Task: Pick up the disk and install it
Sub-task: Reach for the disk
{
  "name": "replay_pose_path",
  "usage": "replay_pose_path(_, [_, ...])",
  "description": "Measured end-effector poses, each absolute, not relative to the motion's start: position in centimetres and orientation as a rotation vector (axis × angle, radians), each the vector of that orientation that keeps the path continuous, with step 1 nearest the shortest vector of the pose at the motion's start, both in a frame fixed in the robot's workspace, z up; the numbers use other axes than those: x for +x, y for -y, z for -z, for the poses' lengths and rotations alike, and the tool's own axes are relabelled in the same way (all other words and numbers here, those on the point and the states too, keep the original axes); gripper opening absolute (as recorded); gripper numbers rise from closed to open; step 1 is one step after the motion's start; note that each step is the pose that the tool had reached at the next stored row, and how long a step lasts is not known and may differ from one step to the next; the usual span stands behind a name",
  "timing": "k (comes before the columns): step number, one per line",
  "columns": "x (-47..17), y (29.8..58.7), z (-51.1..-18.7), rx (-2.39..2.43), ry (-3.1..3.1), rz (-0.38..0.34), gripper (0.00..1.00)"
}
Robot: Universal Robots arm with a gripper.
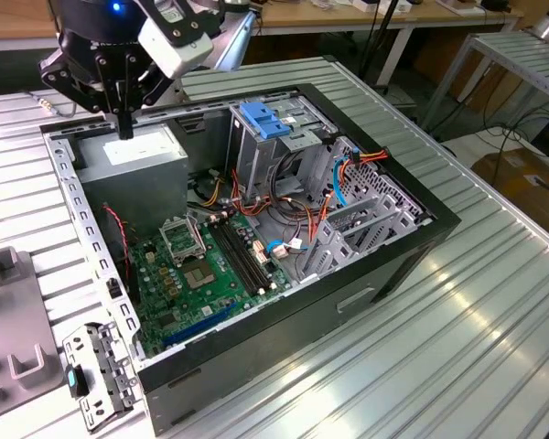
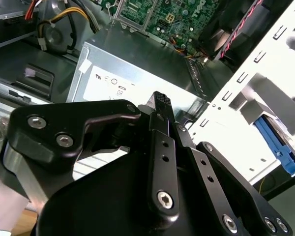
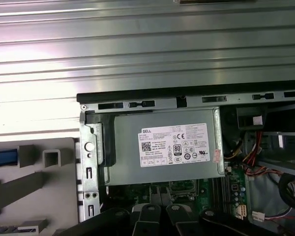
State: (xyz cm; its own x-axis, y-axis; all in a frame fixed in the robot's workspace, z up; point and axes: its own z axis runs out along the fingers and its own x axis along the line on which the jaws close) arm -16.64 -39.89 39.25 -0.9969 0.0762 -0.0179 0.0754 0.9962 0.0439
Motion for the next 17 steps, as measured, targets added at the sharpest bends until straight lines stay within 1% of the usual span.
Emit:
replay_pose_path(13, [-19.7,39.6,-39.2,0.118,-3.120,-0.068,0.11])
replay_pose_path(17, [-19.7,39.6,-39.2,0.118,-3.120,-0.067,0.11])
